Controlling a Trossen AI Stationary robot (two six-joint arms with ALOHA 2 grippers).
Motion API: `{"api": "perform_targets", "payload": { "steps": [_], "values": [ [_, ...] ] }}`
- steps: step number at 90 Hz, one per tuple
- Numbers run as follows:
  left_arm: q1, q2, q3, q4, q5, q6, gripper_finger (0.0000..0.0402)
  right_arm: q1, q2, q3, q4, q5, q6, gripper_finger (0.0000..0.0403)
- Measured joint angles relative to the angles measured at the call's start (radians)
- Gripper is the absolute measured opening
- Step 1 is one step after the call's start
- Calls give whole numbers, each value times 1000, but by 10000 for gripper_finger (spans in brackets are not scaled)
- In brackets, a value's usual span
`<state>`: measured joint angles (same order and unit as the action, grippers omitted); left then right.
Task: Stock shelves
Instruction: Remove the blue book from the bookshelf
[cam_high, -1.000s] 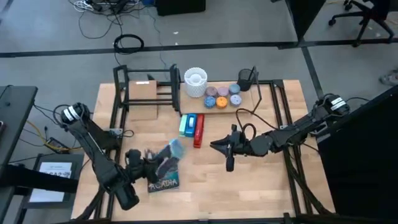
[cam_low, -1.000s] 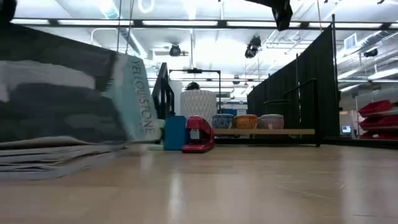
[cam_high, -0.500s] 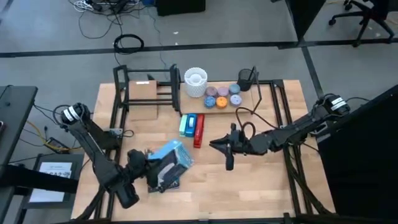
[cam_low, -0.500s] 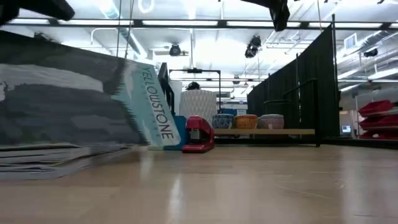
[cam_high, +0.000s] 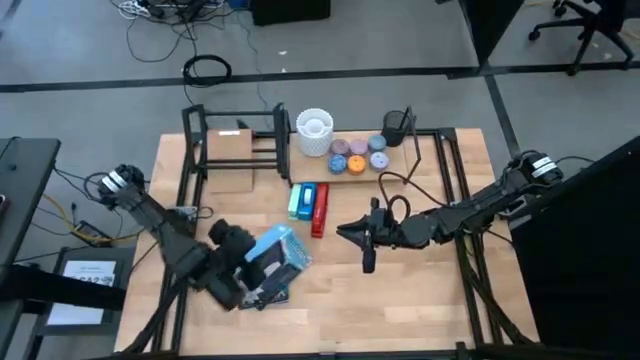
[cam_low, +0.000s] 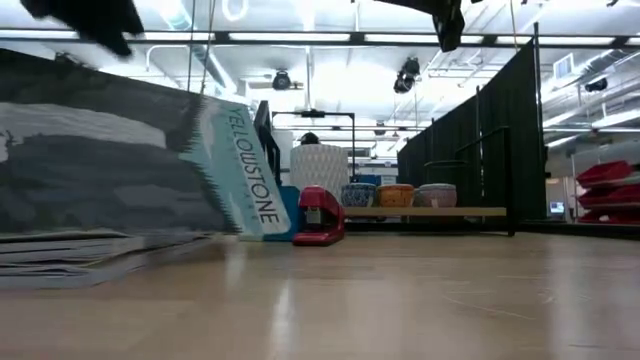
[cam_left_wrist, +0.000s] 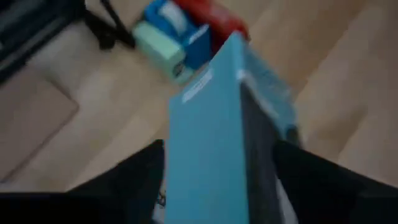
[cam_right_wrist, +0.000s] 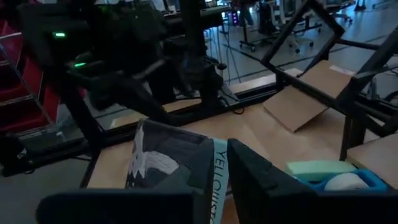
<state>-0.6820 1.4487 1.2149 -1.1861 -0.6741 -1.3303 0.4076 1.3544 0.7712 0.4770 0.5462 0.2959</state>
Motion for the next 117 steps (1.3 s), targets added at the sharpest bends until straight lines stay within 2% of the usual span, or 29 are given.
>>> {"api": "perform_targets", "payload": {
  "steps": [8,16,27,39,52,67,72,91,99,108,117],
  "values": [
    [56,0,-17,78,50,86,327,0,0,0,0,-17,0,20],
    [116,0,-41,169,119,164,332,1,0,0,0,-24,0,20],
    [193,0,-80,207,230,205,312,3,0,0,0,-26,-1,20],
    [251,1,-117,206,301,254,273,3,0,0,-2,-39,-4,20],
    [313,1,-126,246,364,318,197,3,0,0,-6,-44,-10,20],
    [374,1,-126,252,404,398,39,3,0,0,-8,-44,-12,20],
    [385,1,-126,251,408,422,15,4,0,0,-8,-44,-12,20],
    [387,1,-16,122,406,525,12,14,0,0,-10,-44,-29,20],
    [382,1,38,77,474,586,21,14,0,0,-10,-44,-29,20],
    [379,0,65,26,578,596,57,14,0,0,-13,-44,-29,20],
    [369,1,62,-24,661,561,123,13,0,-1,-27,-44,-29,20]
  ]
}}
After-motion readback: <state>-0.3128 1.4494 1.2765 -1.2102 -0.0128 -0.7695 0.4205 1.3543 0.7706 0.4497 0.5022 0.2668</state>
